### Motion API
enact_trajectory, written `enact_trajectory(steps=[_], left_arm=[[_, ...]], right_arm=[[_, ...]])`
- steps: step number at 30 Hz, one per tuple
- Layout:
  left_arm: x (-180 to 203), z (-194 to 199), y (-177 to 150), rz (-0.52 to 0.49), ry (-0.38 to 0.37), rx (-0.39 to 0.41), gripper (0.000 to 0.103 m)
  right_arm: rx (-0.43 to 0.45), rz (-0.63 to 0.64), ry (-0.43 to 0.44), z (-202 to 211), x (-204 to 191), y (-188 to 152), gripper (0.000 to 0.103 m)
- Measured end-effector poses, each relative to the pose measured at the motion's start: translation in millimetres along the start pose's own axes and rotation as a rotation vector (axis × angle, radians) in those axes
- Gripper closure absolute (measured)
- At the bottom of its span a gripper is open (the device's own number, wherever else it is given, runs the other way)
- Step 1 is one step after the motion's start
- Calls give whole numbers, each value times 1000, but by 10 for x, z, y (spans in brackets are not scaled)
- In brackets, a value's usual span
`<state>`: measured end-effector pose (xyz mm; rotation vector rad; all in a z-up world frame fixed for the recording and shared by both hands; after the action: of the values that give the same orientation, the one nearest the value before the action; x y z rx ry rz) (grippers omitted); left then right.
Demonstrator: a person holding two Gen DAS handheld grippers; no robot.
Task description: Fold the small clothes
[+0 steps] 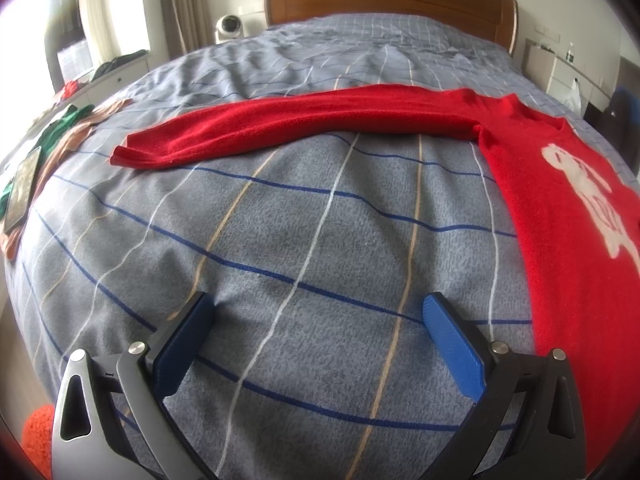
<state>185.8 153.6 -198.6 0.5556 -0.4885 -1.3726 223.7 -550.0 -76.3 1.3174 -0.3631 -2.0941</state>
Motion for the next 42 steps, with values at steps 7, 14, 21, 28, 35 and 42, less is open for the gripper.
enact_trajectory(steps=[7, 14, 21, 28, 35, 42], left_arm=[[-9, 3, 8, -1, -5, 1, 0], [-4, 9, 0, -5, -9, 6, 0], [-10, 8, -4, -5, -5, 7, 0], [-8, 9, -4, -4, 5, 21, 0], [-6, 14, -16, -5, 11, 37, 0], [-9, 15, -20, -4, 10, 37, 0]], right_arm=[[-276, 497, 242, -883, -2473, -982, 98], [-590, 534, 319, -1636, -2815, -2350, 31], [-509, 529, 168, -1314, -1876, -2159, 30], [-341, 542, -125, -798, -403, -1644, 30], [-205, 385, -151, -413, 550, -1495, 27], [-128, 359, -87, -394, 652, -1522, 26]])
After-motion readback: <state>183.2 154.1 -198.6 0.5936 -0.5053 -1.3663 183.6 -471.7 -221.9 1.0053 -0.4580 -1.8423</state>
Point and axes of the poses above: each gripper's, at about its wrist camera, not at the fingertips, and z roughly against the way its jaws point, x to its right, y to its top, the point moved 6 cm from there along -z, roughly the way its jaws point, and after that the axes turned 2 degrees about -x, right-handed, at the moved point
